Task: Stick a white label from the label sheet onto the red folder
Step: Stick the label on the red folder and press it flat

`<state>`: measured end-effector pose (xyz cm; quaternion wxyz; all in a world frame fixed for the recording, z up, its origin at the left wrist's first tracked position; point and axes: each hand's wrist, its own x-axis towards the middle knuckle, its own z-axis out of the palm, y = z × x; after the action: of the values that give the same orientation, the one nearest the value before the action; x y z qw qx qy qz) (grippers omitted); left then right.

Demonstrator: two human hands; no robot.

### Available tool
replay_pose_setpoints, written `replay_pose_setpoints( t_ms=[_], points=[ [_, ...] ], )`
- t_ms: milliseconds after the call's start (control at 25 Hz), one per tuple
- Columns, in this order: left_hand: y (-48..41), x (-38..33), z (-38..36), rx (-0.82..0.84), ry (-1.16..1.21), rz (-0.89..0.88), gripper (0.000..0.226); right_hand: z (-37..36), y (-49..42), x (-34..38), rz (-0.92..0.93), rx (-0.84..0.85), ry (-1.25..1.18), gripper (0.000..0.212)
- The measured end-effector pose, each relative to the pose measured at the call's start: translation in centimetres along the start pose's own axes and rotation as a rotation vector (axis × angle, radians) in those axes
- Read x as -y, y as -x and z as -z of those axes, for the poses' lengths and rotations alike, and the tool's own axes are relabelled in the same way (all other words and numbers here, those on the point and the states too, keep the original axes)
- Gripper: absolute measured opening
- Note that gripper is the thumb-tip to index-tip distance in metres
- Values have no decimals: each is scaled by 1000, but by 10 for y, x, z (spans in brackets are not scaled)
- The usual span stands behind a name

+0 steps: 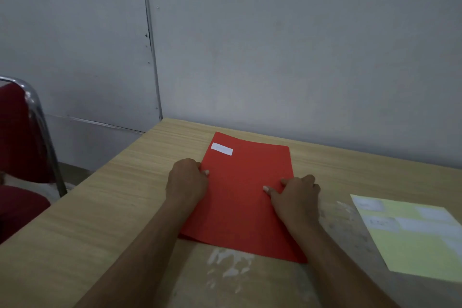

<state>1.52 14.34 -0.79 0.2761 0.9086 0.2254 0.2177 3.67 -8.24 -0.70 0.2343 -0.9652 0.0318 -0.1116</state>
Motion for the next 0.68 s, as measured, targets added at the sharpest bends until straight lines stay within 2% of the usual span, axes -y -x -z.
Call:
replay_pose_setpoints(
  t_ms=[400, 680],
  points=[
    [-95, 59, 13, -69, -5, 162, 39, -73, -41, 95, 67, -51, 55, 51],
    [-109, 75, 12, -96, -107, 112, 35, -89, -49, 109, 77, -52, 30, 54]
  ],
)
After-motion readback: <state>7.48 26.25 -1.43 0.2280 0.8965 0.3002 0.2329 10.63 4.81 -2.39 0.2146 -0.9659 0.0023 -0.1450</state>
